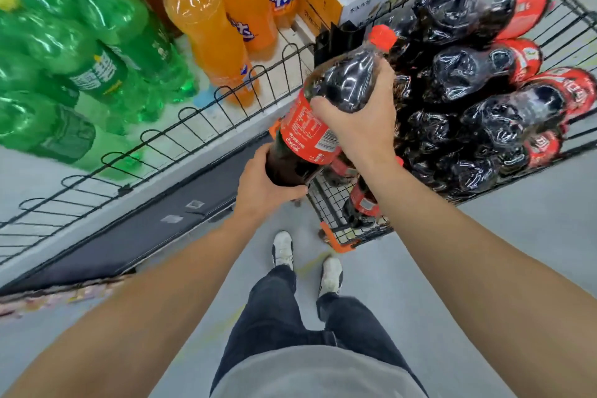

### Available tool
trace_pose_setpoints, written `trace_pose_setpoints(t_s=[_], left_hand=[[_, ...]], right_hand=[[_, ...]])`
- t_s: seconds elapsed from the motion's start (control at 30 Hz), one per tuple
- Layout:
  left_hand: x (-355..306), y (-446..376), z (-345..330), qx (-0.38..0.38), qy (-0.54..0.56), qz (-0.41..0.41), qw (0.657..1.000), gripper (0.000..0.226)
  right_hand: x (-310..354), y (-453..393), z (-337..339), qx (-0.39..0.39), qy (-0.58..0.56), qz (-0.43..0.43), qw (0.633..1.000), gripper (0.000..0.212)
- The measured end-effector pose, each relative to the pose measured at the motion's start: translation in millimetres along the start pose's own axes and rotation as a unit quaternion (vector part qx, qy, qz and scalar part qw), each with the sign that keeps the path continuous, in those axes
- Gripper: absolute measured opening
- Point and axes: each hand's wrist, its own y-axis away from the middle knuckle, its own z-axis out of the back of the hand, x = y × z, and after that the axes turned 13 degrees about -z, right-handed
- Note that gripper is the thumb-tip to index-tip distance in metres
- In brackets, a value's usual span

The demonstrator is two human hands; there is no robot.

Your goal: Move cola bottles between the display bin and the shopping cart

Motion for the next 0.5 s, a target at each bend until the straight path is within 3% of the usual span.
trace_pose_setpoints(t_s=[0.23,0.5], left_hand=[[-9,62,58,-0.117,-0.015,0.019,0.993,0.08],[21,136,141,-0.241,-0.027,0.048,0.969,0.097]], right_hand=[[38,48,-31,0.1,0.01,0.066,0.993,0.092],[76,124,-115,0.187,0.011,0.129,0.974,0.097]])
